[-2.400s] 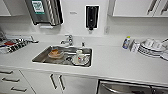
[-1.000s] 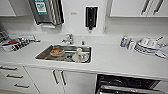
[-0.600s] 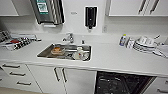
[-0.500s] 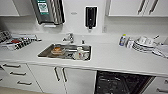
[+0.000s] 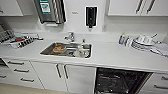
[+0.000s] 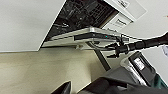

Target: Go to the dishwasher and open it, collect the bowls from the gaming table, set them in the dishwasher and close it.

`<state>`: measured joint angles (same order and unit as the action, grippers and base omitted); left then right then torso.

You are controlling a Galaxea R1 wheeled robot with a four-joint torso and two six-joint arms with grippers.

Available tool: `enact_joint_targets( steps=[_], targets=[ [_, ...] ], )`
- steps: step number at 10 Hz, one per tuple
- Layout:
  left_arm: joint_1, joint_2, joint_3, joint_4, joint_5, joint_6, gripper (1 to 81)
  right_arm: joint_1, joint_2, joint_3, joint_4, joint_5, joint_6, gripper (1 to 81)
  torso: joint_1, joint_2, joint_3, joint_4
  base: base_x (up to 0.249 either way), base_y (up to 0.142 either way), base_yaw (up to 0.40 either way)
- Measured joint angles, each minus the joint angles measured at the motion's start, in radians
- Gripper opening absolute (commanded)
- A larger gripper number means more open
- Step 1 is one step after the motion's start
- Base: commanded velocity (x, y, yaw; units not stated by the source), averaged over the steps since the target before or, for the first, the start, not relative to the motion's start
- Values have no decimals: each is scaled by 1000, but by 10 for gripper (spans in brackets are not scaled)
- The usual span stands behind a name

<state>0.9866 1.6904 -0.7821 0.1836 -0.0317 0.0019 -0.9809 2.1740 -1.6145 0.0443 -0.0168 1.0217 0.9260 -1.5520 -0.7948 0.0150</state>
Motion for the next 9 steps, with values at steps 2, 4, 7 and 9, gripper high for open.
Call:
enact_joint_targets(
  steps=[2, 4, 7, 9],
  targets=[
    [0, 14, 0, 0, 3, 0, 811, -19, 49, -59, 9, 20, 15, 811, 0, 0, 0, 0, -100, 0, 0],
    [-1, 14, 0, 0, 6, 0, 811, -23, 70, -85, 10, 45, 14, 811, 1, 0, -1, 0, -103, 0, 0],
    [0, 36, -1, 0, 33, 0, 811, -45, 98, -95, -38, -76, -55, 811, 1, 0, -1, 0, -109, 0, 0],
    [3, 64, -21, 0, 39, 1, 811, -161, 153, -146, -53, -180, -57, 811, 1, 0, -2, 0, -109, 0, 0]
  ],
)
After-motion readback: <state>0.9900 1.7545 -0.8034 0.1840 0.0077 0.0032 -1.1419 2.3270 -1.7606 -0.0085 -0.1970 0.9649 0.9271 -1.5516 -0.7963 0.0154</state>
